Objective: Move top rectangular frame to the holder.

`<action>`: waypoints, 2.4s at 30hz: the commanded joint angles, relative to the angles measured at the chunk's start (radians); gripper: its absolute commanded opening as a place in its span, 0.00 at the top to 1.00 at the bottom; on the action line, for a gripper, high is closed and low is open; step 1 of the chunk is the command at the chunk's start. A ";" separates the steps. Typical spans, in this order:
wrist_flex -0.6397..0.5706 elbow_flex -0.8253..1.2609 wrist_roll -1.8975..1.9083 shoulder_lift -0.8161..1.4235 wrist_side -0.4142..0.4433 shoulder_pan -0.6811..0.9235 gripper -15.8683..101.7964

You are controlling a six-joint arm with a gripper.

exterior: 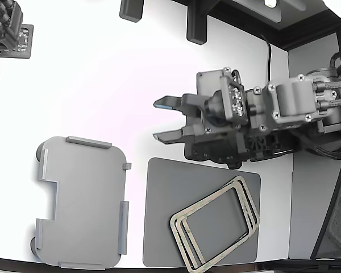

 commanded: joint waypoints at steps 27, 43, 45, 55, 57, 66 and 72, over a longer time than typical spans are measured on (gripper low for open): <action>0.462 -0.316 0.672 -0.591 0.072 0.857 0.02; 0.360 -0.213 0.650 -0.597 0.041 0.856 0.12; 0.360 -0.213 0.644 -0.604 0.040 0.856 0.15; 0.336 -0.175 0.615 -0.607 0.048 0.853 0.20; 0.324 -0.166 0.614 -0.607 0.048 0.853 0.21; 0.291 -0.138 0.598 -0.617 0.049 0.848 0.25; 0.290 -0.138 0.601 -0.621 0.046 0.848 0.28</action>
